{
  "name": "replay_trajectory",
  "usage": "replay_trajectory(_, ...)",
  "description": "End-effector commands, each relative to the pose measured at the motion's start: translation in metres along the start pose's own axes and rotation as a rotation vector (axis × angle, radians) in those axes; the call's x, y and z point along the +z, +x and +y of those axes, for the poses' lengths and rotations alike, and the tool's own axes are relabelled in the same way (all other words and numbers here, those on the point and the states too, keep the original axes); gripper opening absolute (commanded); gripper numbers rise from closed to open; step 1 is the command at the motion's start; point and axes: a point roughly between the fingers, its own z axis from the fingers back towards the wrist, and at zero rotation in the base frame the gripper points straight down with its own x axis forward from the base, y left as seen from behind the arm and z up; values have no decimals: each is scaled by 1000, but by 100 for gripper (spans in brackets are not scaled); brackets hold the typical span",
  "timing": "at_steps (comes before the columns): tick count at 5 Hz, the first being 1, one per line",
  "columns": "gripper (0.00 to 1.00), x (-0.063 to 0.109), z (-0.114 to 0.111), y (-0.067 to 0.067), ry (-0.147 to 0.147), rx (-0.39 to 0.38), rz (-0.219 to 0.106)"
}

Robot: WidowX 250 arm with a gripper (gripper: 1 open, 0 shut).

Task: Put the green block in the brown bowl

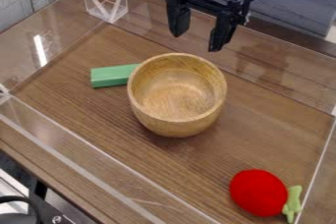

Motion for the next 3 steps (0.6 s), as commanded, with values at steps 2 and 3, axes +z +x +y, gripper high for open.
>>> replay_trajectory(2, 100, -22, 11, -7, -21, -18, 54)
replay_trajectory(3, 100, -33, 29, -23, -22, -198, 54)
